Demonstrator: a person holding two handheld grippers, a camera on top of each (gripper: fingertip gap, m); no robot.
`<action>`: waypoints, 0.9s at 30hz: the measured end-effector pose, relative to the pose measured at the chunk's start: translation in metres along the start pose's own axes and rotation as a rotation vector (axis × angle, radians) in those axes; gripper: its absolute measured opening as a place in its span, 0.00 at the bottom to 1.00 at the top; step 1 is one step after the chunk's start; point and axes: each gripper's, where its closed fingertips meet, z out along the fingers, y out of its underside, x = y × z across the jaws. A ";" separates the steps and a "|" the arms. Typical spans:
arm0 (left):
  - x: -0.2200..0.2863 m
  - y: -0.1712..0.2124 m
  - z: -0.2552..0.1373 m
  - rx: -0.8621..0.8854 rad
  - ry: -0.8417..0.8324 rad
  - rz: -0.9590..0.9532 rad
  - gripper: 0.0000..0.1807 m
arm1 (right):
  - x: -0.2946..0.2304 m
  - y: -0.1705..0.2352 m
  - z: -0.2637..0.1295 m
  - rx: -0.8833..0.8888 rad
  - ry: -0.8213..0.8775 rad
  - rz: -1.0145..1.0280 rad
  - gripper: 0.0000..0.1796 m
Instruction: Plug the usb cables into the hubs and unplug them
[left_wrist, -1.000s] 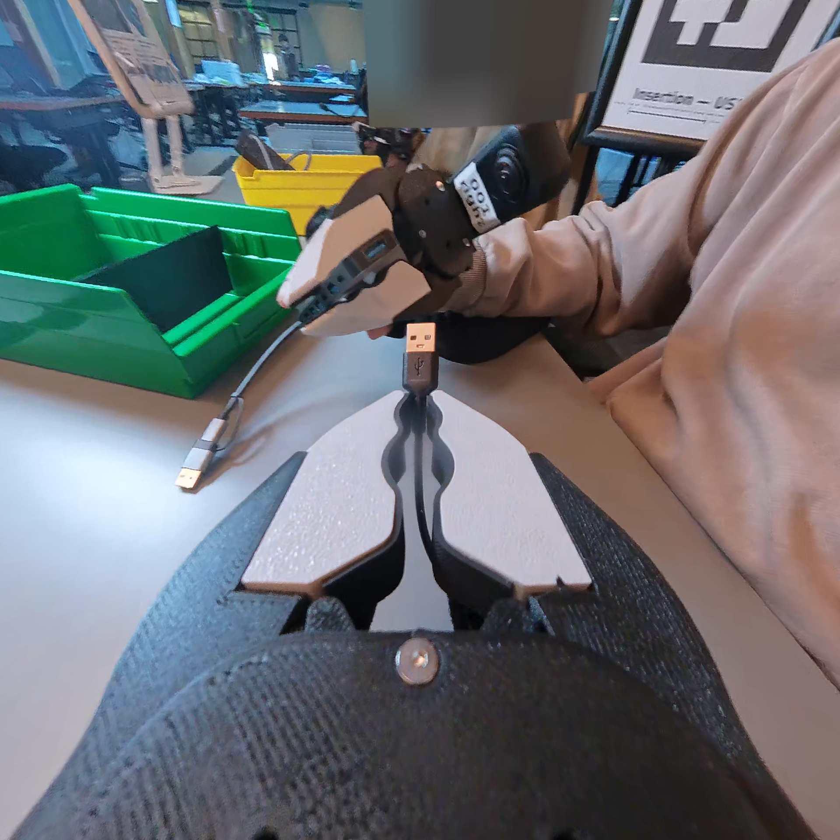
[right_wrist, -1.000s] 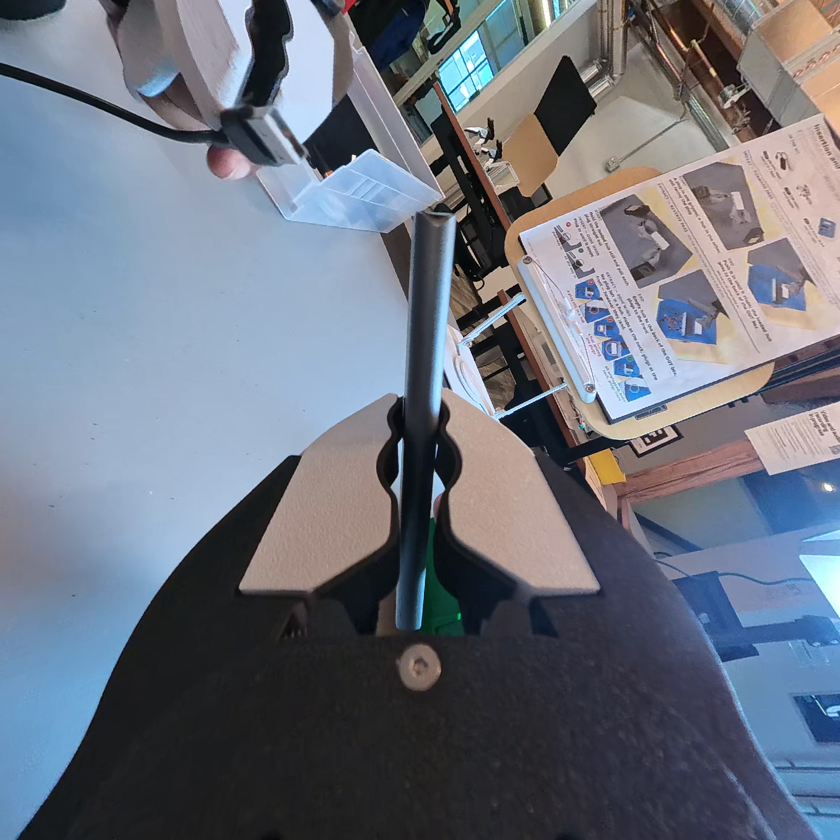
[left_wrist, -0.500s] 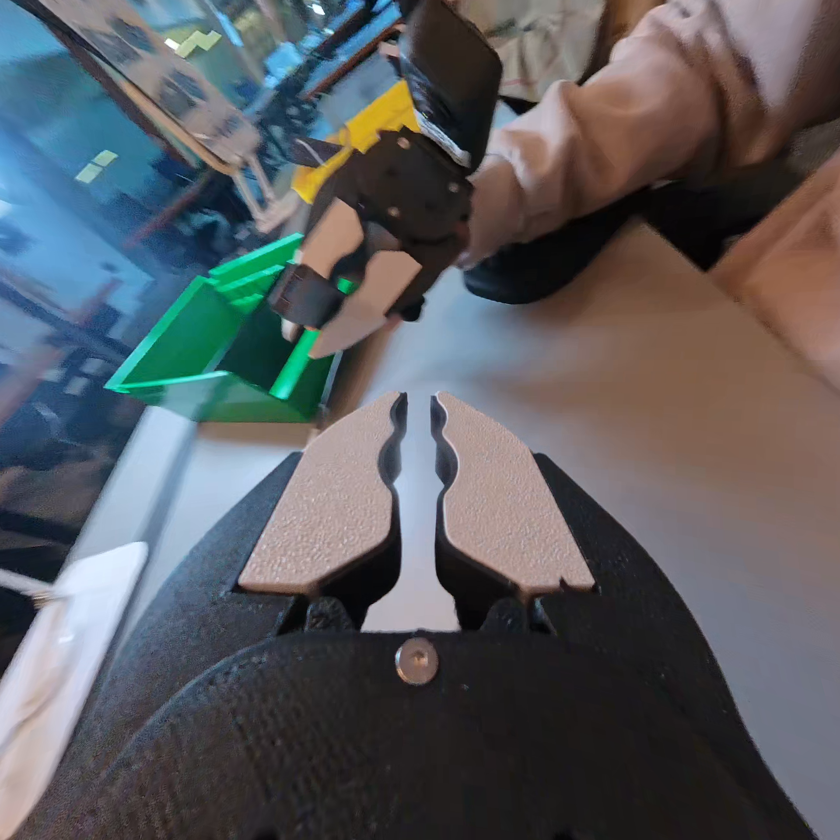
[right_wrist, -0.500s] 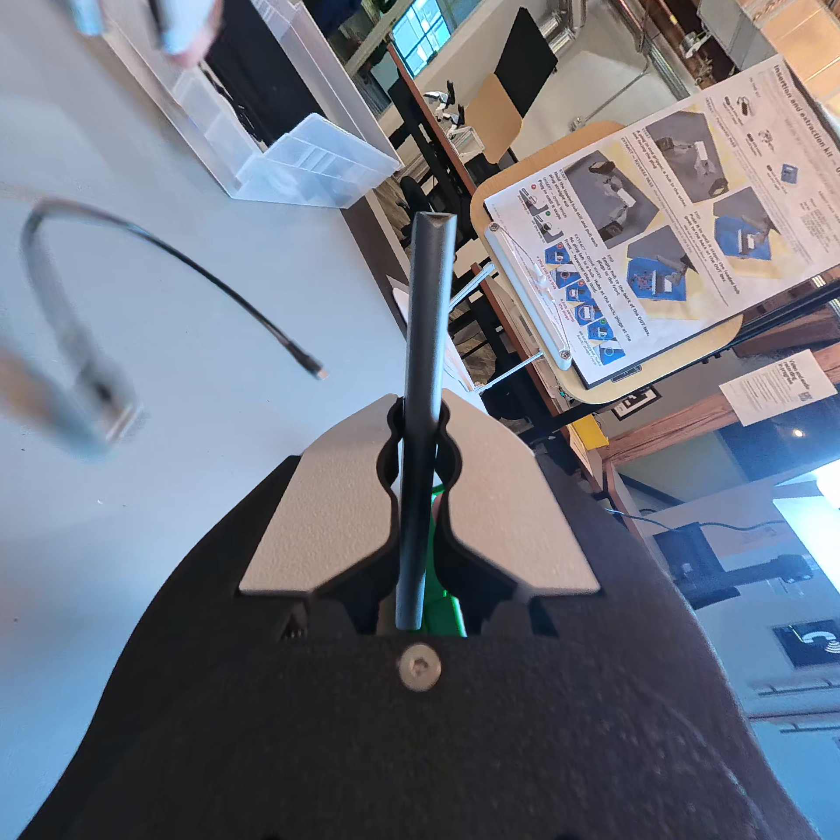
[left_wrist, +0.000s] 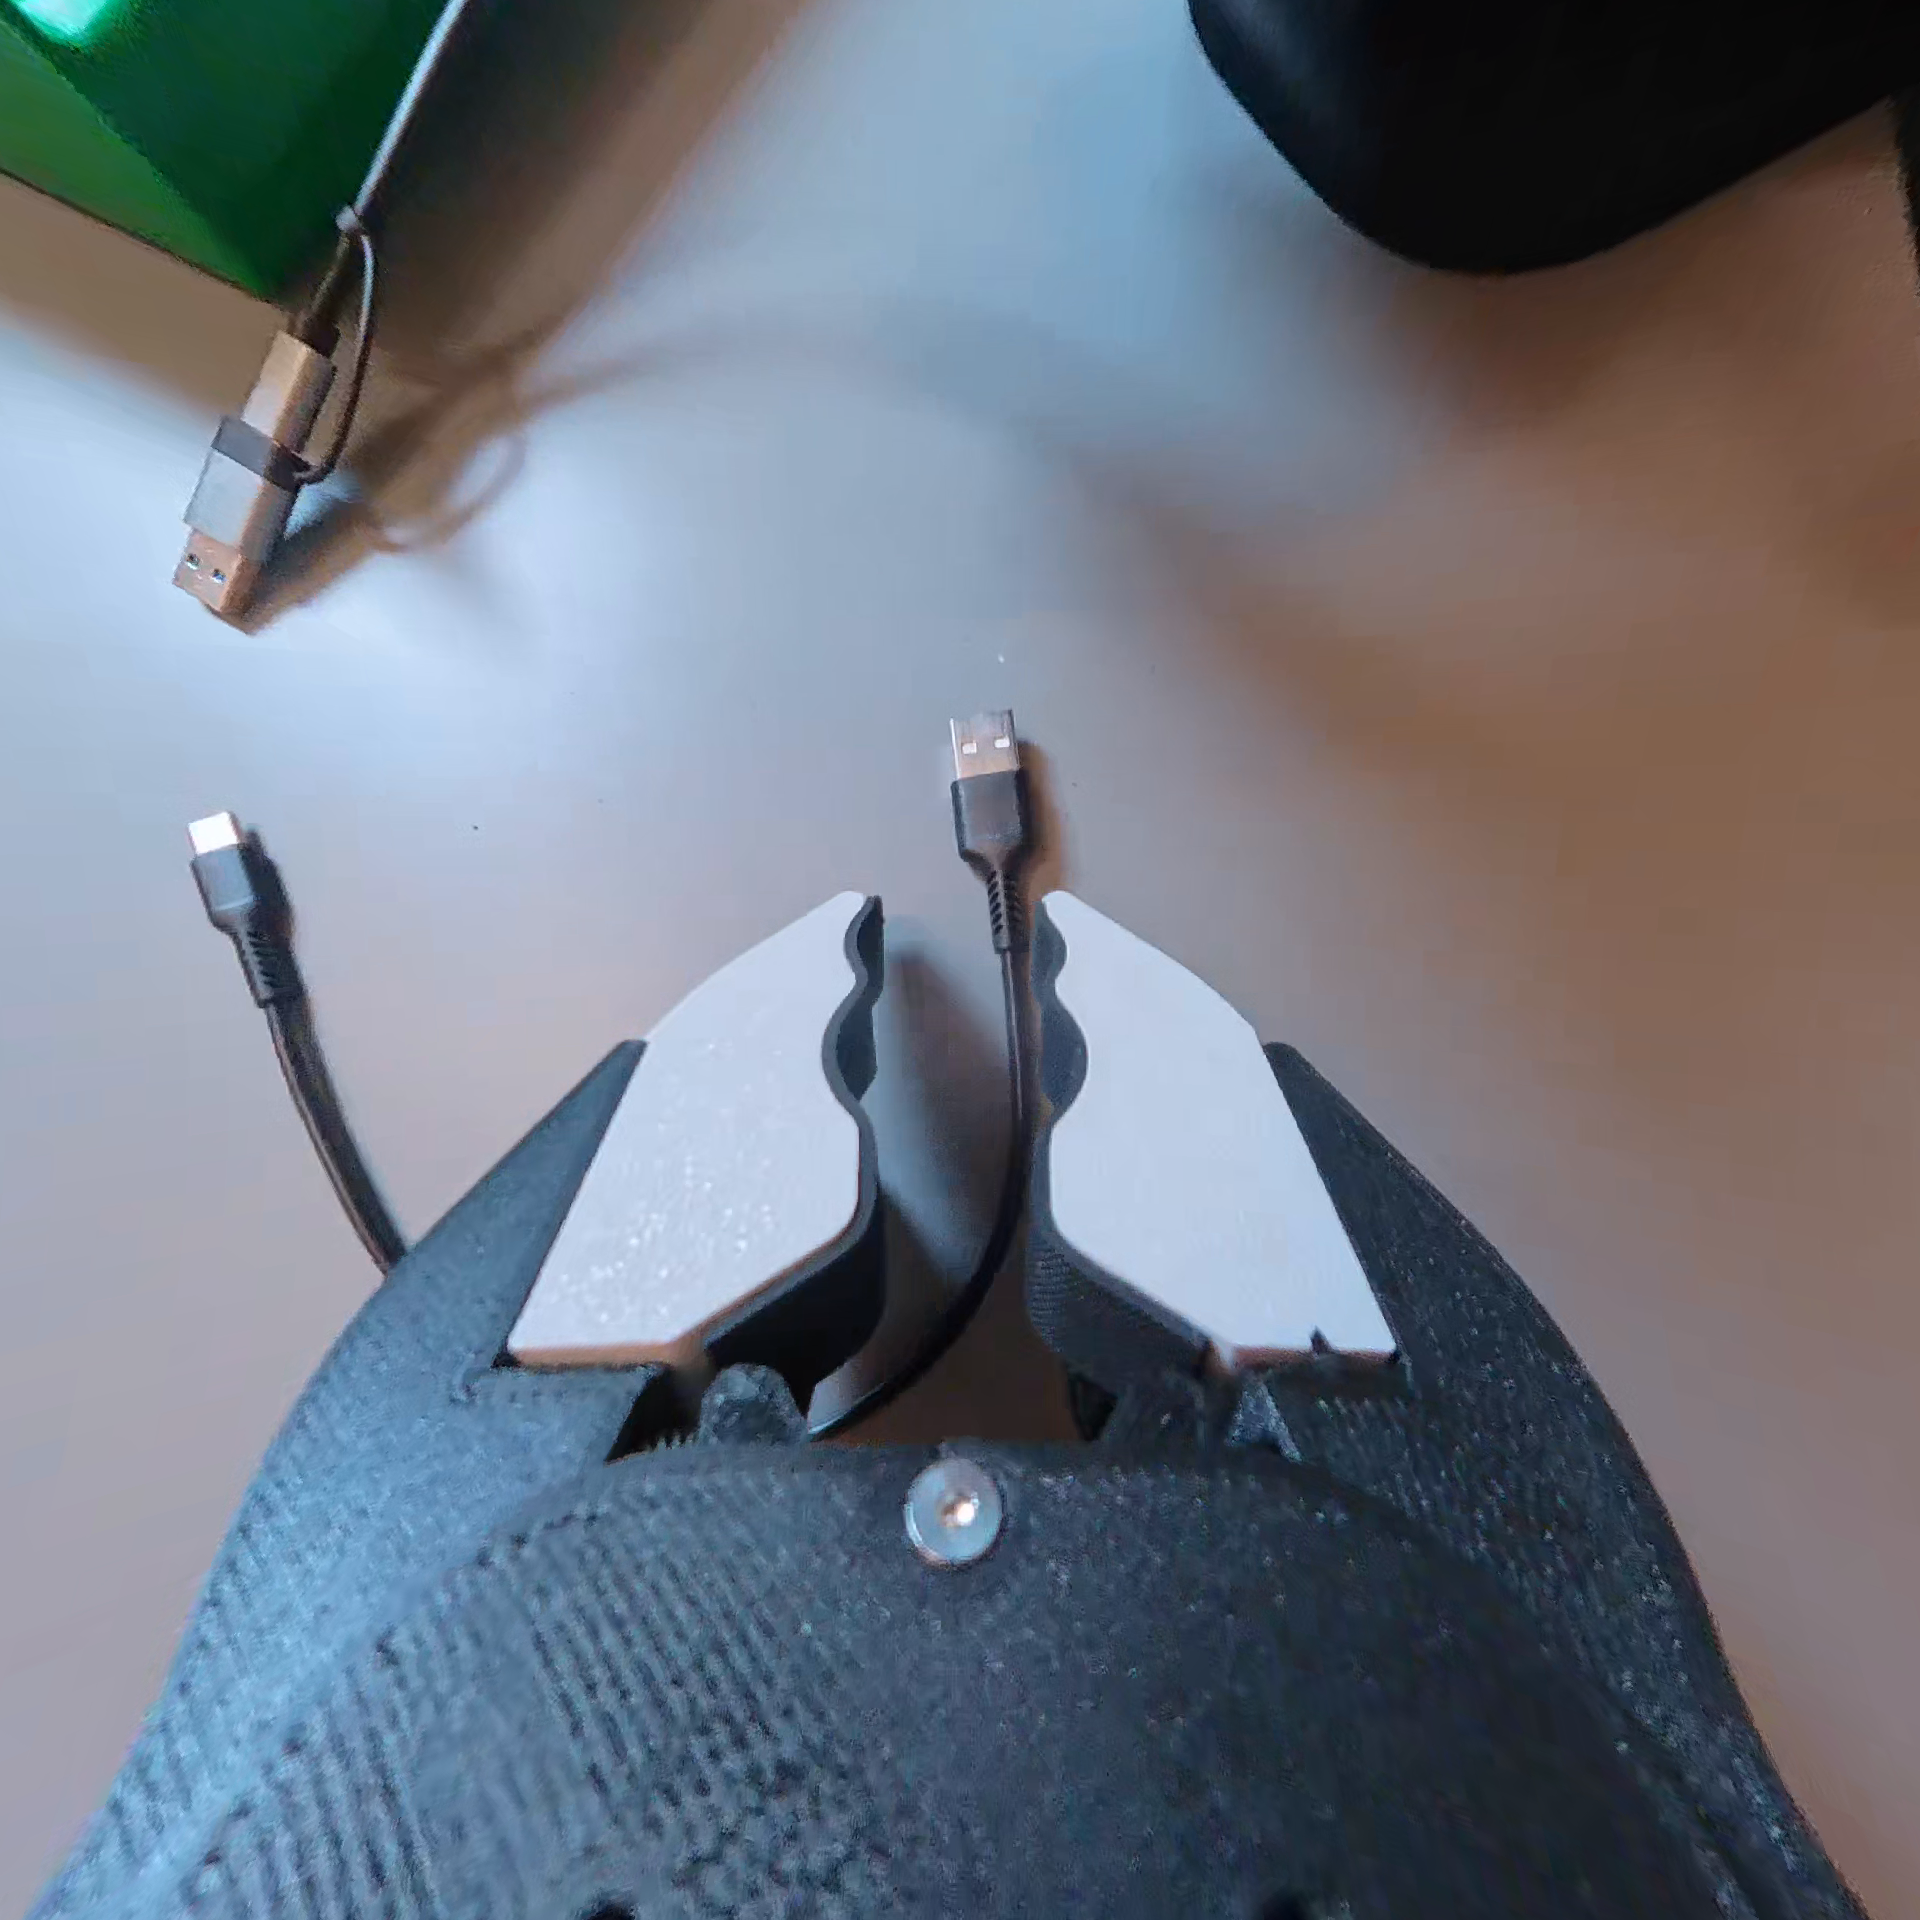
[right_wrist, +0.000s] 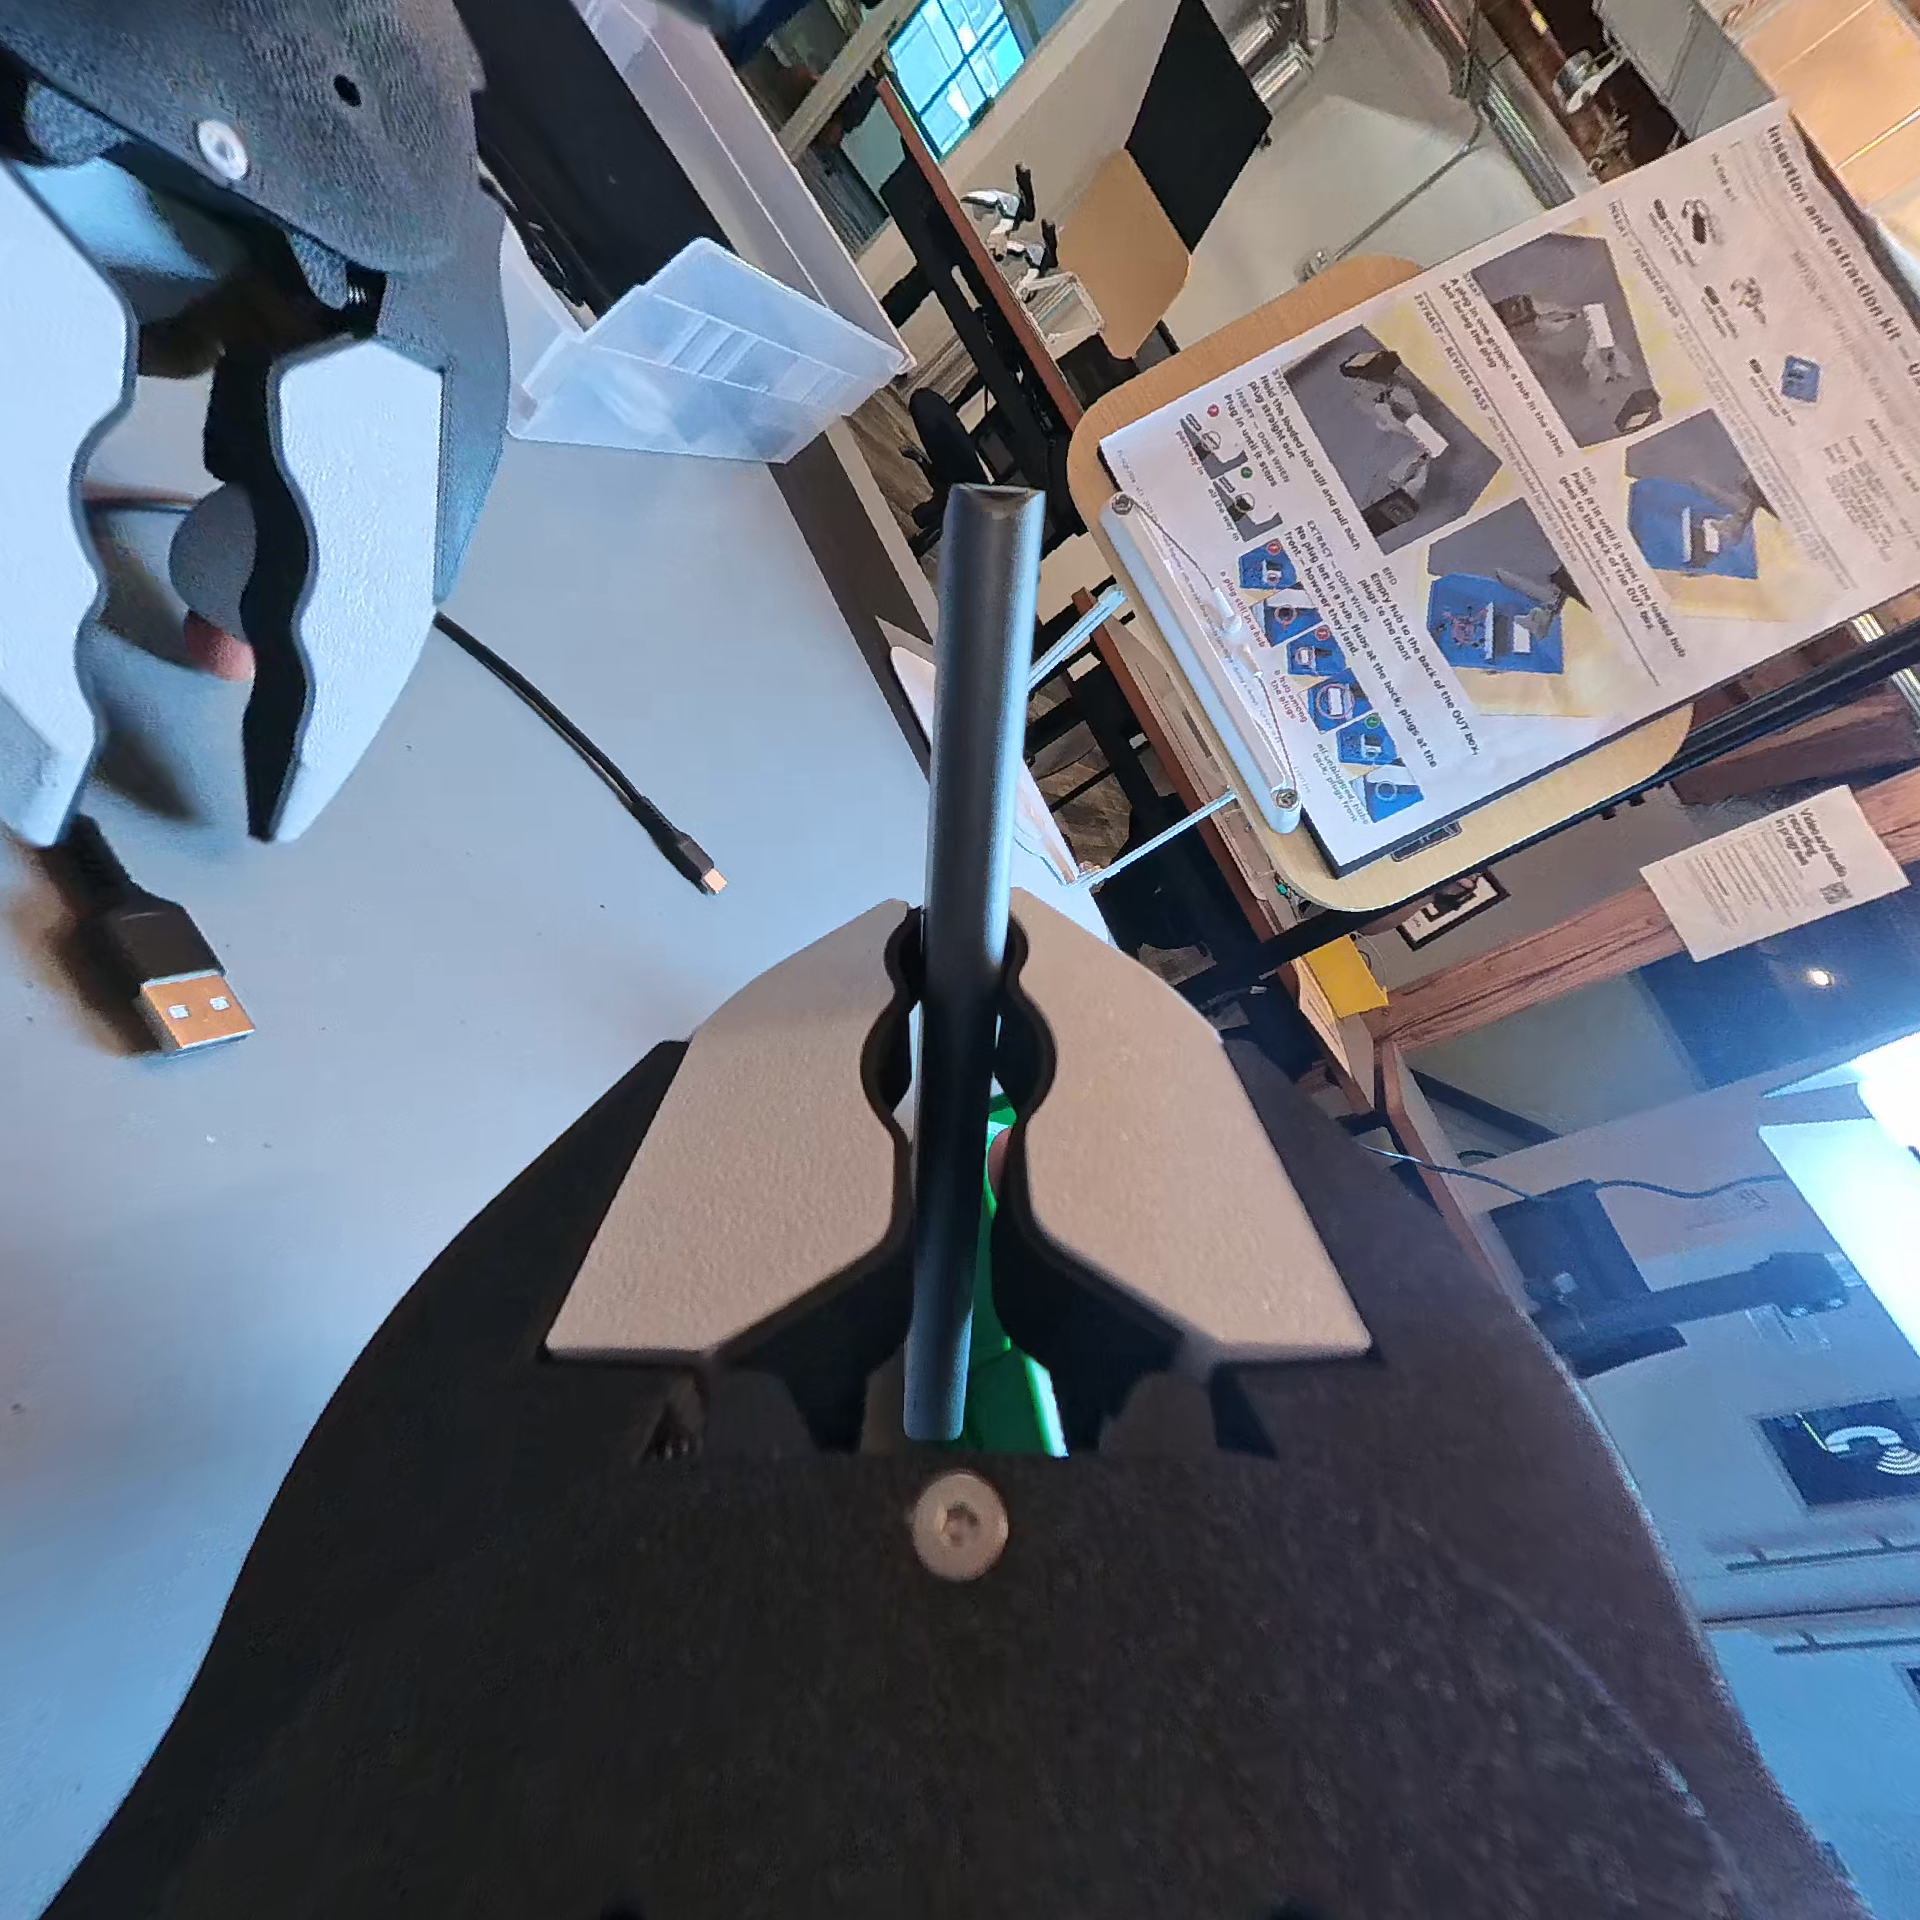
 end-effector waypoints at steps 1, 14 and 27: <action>0.000 0.001 0.002 -0.018 -0.005 0.001 0.15 | 0.000 0.000 0.000 0.000 0.000 0.001 0.06; -0.008 0.005 0.002 -0.095 -0.105 0.099 0.04 | -0.005 0.002 0.001 -0.012 -0.016 -0.027 0.06; -0.031 0.002 -0.047 -0.025 -0.171 -0.055 0.04 | -0.058 0.048 0.028 -0.302 -0.078 -0.587 0.06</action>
